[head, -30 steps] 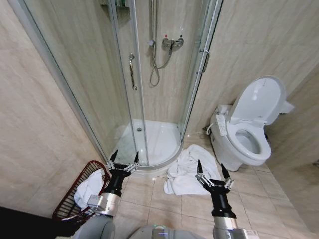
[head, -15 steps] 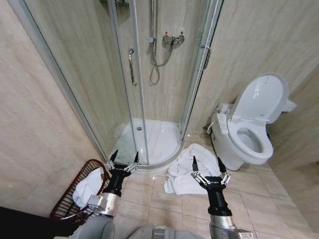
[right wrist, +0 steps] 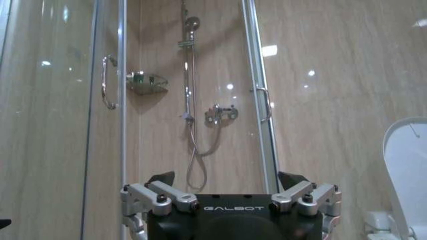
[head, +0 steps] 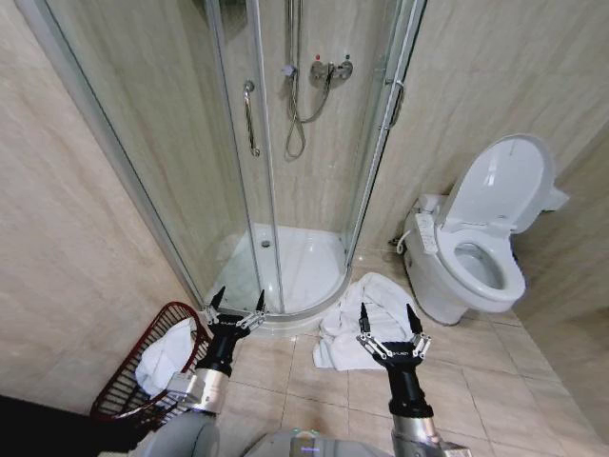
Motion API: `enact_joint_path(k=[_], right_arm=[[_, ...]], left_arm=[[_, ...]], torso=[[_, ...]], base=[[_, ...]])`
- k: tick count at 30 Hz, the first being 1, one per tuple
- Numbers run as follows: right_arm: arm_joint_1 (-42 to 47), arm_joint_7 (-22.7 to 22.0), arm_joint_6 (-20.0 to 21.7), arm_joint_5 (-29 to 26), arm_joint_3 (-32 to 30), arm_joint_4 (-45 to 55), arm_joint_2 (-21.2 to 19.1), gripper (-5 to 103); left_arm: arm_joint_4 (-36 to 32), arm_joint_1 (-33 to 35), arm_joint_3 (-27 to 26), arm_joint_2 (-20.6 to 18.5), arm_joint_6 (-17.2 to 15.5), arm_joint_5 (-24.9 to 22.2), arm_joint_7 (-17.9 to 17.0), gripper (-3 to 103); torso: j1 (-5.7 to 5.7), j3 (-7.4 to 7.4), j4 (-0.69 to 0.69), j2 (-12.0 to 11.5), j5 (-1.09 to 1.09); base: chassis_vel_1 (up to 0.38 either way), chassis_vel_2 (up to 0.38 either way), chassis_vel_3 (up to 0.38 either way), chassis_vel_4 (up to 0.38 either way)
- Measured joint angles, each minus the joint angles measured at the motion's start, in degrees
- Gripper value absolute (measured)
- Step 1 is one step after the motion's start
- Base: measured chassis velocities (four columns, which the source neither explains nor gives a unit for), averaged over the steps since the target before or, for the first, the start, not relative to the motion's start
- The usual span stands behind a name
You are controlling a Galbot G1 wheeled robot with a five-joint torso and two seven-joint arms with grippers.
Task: Discard the used towel into the hamper.
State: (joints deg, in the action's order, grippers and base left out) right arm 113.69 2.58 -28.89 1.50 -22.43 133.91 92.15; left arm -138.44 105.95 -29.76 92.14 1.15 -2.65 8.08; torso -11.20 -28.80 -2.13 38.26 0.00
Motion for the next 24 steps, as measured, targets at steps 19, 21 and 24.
enact_joint_path(k=[19, 21, 24], right_arm=[[0.3, 0.1, -0.7, -1.5, 0.4, -0.8, 0.0, 100], [0.2, 0.1, -0.8, -1.6, 0.4, -1.3, 0.0, 100], [-0.1, 0.1, -1.0, -1.9, 0.7, -2.4, 0.0, 100]], left_arm=[[0.0, 0.0, 0.0, 0.0, 0.0, 0.0, 0.0, 100], [0.0, 0.0, 0.0, 0.0, 0.0, 0.0, 0.0, 100], [0.0, 0.0, 0.0, 0.0, 0.0, 0.0, 0.0, 100]], torso=[[1.97, 2.79, 0.0, -4.8, 0.0], [2.11, 2.96, 0.0, -5.1, 0.0], [2.35, 3.3, 0.0, -5.7, 0.01]], base=[[0.0, 0.0, 0.0, 0.0], [0.0, 0.0, 0.0, 0.0], [0.0, 0.0, 0.0, 0.0]])
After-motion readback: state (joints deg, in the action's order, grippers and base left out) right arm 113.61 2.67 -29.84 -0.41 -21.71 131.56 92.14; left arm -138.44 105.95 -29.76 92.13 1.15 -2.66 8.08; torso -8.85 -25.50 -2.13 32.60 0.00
